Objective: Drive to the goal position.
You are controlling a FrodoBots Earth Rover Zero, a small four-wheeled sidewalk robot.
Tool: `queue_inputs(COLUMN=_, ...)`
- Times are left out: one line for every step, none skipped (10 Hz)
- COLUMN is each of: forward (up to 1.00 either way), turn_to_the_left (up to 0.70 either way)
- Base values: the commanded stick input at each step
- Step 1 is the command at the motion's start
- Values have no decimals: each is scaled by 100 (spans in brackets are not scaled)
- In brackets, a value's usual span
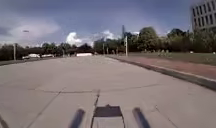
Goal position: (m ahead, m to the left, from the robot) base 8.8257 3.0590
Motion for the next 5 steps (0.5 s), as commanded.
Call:
queue_inputs(forward=100, turn_to_the_left=-2)
queue_inputs(forward=100, turn_to_the_left=-2)
queue_inputs(forward=100, turn_to_the_left=-2)
queue_inputs(forward=100, turn_to_the_left=-2)
queue_inputs(forward=100, turn_to_the_left=-2)
